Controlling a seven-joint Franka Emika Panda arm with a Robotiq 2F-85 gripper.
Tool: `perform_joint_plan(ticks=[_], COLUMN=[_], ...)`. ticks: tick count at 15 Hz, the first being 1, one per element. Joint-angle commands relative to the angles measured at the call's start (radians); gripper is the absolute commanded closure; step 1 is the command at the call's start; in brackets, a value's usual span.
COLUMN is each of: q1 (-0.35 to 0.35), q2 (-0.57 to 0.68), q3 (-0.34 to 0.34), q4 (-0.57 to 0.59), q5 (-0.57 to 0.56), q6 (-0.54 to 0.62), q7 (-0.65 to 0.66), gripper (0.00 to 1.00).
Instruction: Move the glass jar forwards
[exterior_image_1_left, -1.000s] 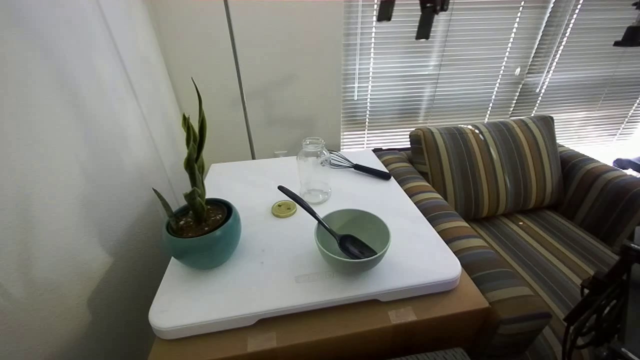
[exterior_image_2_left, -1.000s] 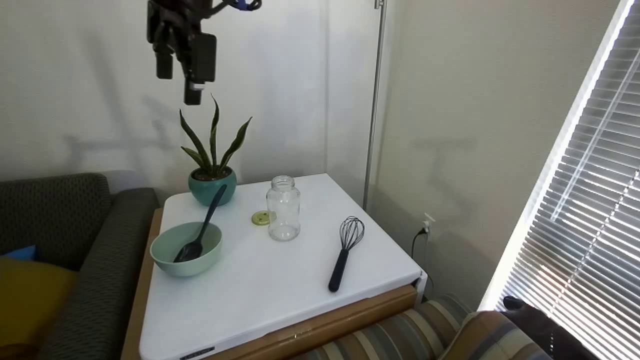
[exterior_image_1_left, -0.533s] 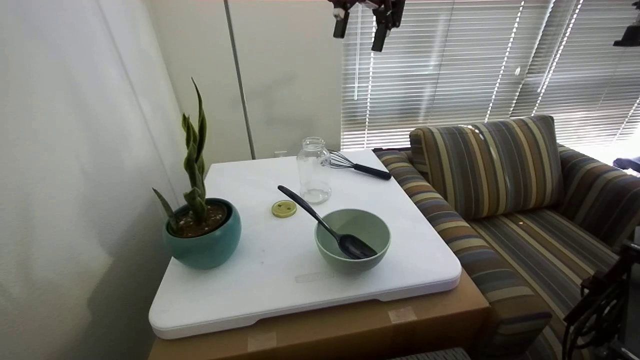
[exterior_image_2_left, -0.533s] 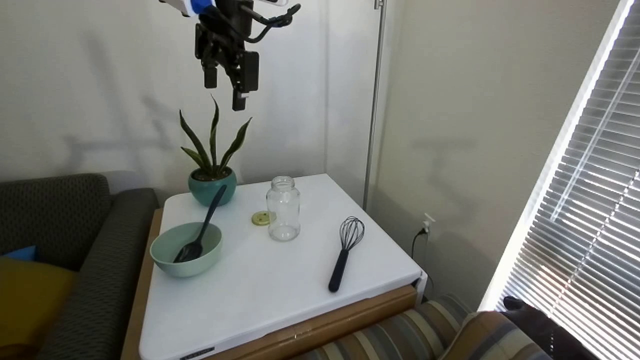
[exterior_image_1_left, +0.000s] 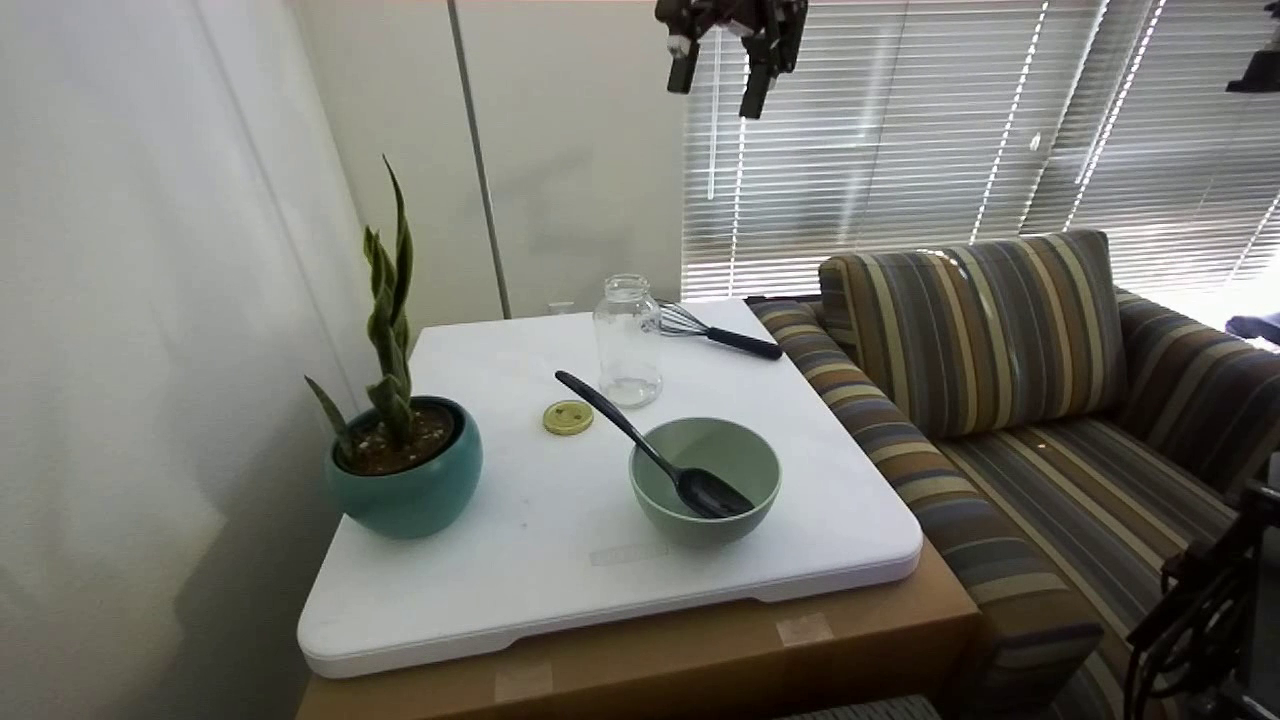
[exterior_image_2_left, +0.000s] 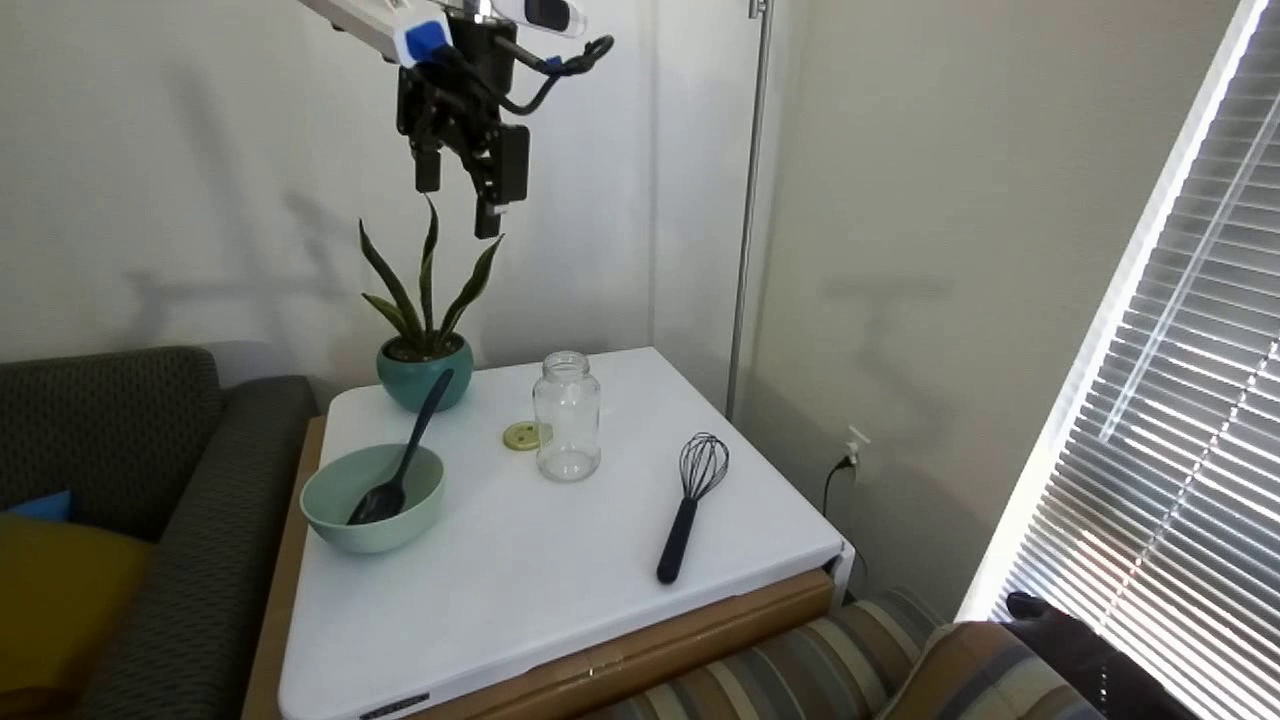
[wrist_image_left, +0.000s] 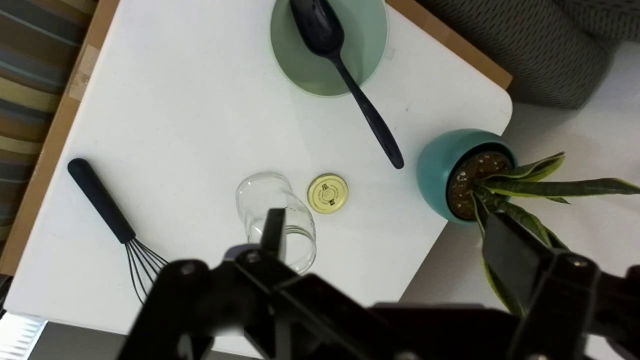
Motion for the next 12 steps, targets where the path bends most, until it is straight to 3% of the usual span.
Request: perform_joint_plan(ticks=[1, 6, 12], q1=[-0.054, -0.051, 0.036], q2=[0.126, 0.312, 0.490], q3=[0.012, 0.009, 0.008], q4=[0.060, 0.275, 0.512], q5=[0.016, -0.124, -0.351], q6=[0.055, 0.054, -0.027], q7=[-0.114, -0.132, -0.133], gripper=[0.00, 0.00, 0.00])
